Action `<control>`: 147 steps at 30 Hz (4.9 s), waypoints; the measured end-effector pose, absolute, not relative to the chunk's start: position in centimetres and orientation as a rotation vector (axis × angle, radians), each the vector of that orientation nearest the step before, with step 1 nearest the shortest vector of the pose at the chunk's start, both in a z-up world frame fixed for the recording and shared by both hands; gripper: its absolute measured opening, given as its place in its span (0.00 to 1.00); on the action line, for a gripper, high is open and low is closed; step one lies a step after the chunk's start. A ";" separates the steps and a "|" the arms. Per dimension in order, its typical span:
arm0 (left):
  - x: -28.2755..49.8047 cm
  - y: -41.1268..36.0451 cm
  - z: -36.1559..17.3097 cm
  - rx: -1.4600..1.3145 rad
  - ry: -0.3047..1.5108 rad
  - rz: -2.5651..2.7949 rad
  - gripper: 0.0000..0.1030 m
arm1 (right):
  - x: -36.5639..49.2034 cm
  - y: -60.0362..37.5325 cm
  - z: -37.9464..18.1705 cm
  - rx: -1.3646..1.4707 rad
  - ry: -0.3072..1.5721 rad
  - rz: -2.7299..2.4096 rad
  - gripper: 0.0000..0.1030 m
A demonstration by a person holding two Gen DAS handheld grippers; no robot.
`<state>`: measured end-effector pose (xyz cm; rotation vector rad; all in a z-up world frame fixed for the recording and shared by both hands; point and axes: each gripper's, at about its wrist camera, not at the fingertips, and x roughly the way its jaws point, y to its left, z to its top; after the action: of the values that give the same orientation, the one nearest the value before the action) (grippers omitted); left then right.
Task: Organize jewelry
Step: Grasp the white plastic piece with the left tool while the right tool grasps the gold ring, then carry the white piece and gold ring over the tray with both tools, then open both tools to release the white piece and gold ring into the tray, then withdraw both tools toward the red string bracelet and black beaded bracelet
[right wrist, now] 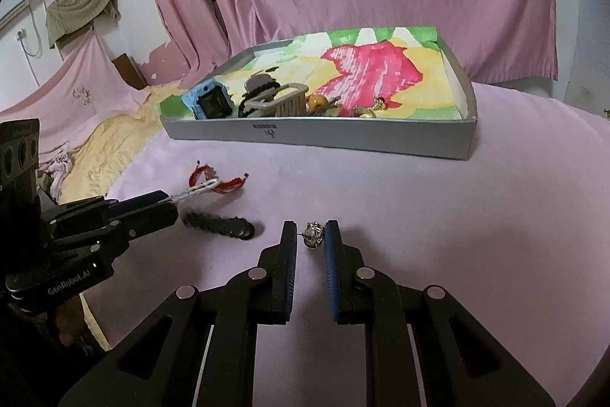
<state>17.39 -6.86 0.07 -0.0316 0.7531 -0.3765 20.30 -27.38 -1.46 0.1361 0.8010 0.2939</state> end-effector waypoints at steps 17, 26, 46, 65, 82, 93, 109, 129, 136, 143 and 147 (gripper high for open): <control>22.3 -5.6 2.6 -0.158 0.672 -0.226 0.14 | 23.9 -28.6 1.5 0.156 0.682 0.275 0.13; 26.6 -6.7 2.3 -0.140 0.687 -0.189 0.14 | 27.6 -28.2 2.2 0.128 0.676 0.245 0.13; 29.7 -7.8 0.4 -0.100 0.794 -0.178 0.15 | 31.9 -27.6 -0.8 0.131 0.806 0.243 0.13; 28.5 -7.9 1.1 -0.103 0.756 -0.203 0.36 | 30.4 -28.3 0.1 0.158 0.739 0.221 0.39; 23.0 -5.1 3.8 -0.176 0.534 -0.197 0.90 | 23.0 -30.0 3.6 0.218 0.479 0.210 0.80; 18.1 -2.9 4.1 -0.157 0.405 -0.165 0.99 | 17.8 -29.6 4.2 0.194 0.368 0.198 0.91; 15.0 -1.5 3.3 -0.107 0.389 -0.147 0.99 | 14.5 -27.7 4.2 0.117 0.357 0.221 0.92; 17.3 0.4 0.7 -0.108 0.577 -0.080 0.99 | 19.7 -23.8 0.8 -0.049 0.704 0.370 0.92; 18.2 0.7 0.4 -0.102 0.631 -0.053 0.99 | 21.7 -22.1 -0.6 -0.100 0.838 0.399 0.92; 19.1 1.2 0.0 -0.116 0.671 -0.044 0.99 | 23.0 -20.5 -1.1 -0.184 0.899 0.393 0.92; 19.4 1.2 -0.1 -0.123 0.685 -0.052 0.99 | 23.5 -19.9 -1.2 -0.189 0.919 0.401 0.92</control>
<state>19.42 1.24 -0.15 -0.1229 0.6845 -0.0518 23.54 -19.89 -1.23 -0.1894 0.9186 0.4008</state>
